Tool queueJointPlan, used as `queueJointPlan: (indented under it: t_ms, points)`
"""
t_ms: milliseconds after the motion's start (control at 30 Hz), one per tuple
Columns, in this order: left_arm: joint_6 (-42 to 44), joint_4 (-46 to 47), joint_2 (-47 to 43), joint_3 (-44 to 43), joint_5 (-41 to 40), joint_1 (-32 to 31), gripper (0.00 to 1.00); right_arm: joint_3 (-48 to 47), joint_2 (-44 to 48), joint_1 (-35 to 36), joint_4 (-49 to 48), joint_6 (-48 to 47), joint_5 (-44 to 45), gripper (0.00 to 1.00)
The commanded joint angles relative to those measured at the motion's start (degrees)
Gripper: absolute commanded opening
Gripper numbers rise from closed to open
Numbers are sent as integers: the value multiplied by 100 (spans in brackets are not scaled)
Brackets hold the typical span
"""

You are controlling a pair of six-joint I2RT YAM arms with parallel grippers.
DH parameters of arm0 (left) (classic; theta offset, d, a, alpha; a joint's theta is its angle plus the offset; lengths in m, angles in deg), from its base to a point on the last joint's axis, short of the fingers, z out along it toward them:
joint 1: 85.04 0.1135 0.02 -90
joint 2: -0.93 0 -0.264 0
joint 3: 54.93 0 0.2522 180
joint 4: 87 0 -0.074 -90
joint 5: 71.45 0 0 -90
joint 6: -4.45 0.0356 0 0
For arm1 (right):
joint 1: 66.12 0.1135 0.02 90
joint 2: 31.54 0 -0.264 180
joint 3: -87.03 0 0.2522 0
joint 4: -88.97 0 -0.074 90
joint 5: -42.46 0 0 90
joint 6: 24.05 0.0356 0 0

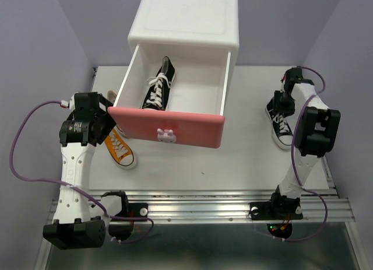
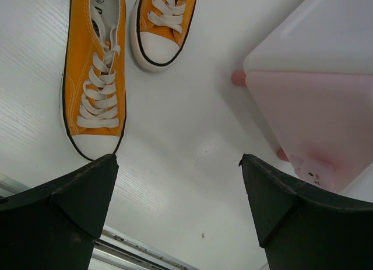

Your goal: Place and organize the shoes in the shoe cabinet

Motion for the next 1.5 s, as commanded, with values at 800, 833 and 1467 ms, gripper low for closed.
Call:
queueJointPlan:
  t_ms: [800, 833, 1467]
  points:
    - [87, 186, 1, -298, 117, 33, 99, -2074, 2475, -17, -938, 2373, -2115, 1]
    - [105, 204, 10, -307, 135, 41, 99, -2494, 2511, -17, -999, 2443, -2308, 1]
    - [518, 353, -130, -334, 135, 33, 99, -4934, 1729, 1800, -4839, 6064, -3594, 1]
